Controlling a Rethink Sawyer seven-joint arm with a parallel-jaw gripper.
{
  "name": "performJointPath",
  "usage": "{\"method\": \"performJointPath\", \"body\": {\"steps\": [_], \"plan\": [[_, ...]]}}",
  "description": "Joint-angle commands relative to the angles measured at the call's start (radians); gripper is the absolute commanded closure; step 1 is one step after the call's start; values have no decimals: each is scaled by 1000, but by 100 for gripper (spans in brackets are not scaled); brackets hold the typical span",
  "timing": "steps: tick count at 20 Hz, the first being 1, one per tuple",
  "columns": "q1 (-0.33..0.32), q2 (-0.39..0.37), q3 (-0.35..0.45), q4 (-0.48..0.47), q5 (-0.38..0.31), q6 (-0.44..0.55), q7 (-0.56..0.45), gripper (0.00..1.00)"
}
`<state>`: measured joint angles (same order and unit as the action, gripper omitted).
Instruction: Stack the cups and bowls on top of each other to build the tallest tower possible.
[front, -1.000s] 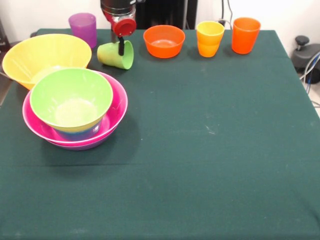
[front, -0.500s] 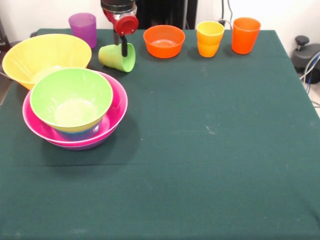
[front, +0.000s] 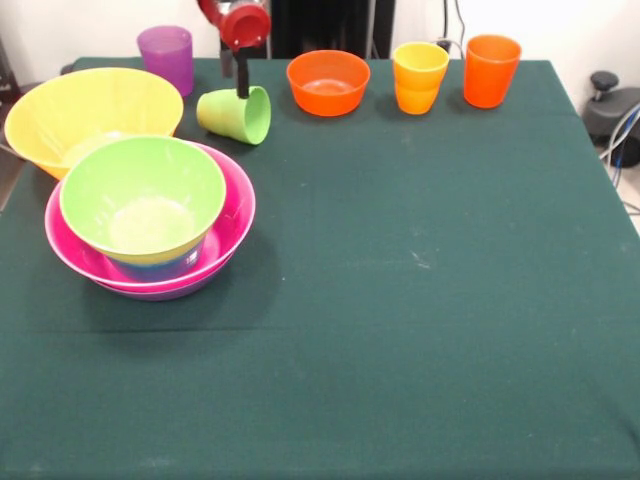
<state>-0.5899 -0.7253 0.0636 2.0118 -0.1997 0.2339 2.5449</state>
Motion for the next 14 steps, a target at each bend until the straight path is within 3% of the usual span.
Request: {"method": "performJointPath", "body": {"steps": [1,4,9,14], "plan": [[61,-18,91,30,-92,156,-129,0],[107,24,75,20,-124,128,-111,0],[111,71,130,10,-151,134,-135,0],[173,137,96,-66,-242,148,-164,0]]}}
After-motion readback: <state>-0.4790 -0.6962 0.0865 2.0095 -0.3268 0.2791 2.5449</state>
